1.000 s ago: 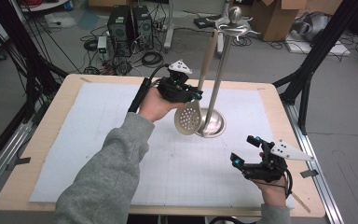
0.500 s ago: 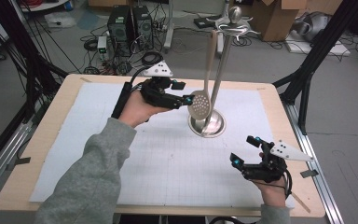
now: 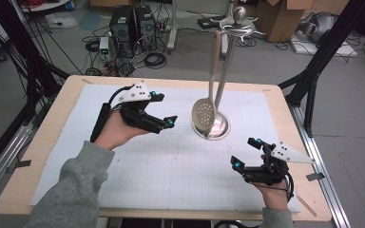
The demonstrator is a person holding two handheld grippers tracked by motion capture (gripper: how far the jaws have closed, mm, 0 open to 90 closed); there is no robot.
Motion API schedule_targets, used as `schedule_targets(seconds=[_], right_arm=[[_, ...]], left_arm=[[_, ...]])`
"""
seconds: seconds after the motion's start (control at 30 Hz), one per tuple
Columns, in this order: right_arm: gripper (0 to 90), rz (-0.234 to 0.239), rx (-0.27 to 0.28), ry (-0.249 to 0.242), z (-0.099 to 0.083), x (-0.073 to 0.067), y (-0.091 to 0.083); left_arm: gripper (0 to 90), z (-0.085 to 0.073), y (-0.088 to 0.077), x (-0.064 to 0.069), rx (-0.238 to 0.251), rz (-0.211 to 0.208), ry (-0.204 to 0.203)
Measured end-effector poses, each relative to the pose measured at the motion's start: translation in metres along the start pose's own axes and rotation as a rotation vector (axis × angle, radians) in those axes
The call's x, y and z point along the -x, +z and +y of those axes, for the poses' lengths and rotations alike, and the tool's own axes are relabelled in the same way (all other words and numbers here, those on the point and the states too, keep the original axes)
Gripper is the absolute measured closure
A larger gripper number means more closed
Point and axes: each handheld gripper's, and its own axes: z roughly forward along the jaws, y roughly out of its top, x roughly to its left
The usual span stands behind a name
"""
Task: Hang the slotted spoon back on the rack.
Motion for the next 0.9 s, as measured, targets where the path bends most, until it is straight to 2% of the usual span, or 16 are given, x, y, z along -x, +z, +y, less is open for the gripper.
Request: schedule_targets(seconds=[0.23, 0.43, 0.6, 0.9], right_arm=[[3.1, 0.005, 0.001, -0.013, 0.001, -0.004, 0.002], [3.1, 0.003, 0.007, -0.014, 0.002, -0.007, 0.003], [3.1, 0.003, 0.002, -0.019, 0.001, -0.007, 0.007], [3.1, -0.003, 0.014, -0.032, 0.003, -0.011, 0.007]], left_arm=[[12.3, -0.019, -0.017, 0.001, 0.02, 0.015, -0.009], [12.2, -0.037, -0.038, -0.002, 0.073, 0.023, -0.012], [12.1, -0.053, -0.055, -0.004, 0.098, 0.057, -0.031], [12.2, -0.082, -0.085, -0.006, 0.109, 0.138, -0.049]])
